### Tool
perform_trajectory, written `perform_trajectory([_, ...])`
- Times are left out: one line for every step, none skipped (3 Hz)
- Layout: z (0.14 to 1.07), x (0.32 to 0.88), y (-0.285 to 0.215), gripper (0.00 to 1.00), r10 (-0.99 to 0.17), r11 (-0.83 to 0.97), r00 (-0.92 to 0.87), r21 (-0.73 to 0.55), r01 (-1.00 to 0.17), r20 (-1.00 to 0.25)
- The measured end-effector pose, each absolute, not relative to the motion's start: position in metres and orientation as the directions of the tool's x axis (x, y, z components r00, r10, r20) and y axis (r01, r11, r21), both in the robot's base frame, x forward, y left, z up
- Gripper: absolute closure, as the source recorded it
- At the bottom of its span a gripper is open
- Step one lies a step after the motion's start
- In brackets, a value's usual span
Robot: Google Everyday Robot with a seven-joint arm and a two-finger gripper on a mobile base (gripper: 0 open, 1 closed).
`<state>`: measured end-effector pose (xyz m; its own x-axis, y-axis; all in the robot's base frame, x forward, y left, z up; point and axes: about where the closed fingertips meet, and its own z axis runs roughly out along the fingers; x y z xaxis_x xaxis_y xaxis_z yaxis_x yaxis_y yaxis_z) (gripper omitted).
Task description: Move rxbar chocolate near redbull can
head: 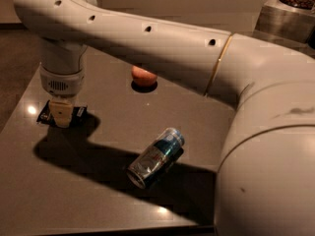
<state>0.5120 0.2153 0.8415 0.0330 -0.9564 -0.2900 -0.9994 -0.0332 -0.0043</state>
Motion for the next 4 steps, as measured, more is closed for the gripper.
perform_trajectory([0.861, 0.522, 0.187, 0.95, -0.955, 0.015, -0.008, -0.024, -1.000, -0.297])
perform_trajectory([0.889, 0.532, 0.127, 1.00, -0.945, 0.116, -0.094, -0.053, -0.992, -0.315])
perform_trajectory([0.900, 0.535, 0.087, 1.00, -0.934, 0.181, -0.152, -0.061, -0.981, -0.325])
perform_trajectory([0.904, 0.533, 0.044, 1.00, -0.921, 0.245, -0.213, -0.061, -0.968, -0.325])
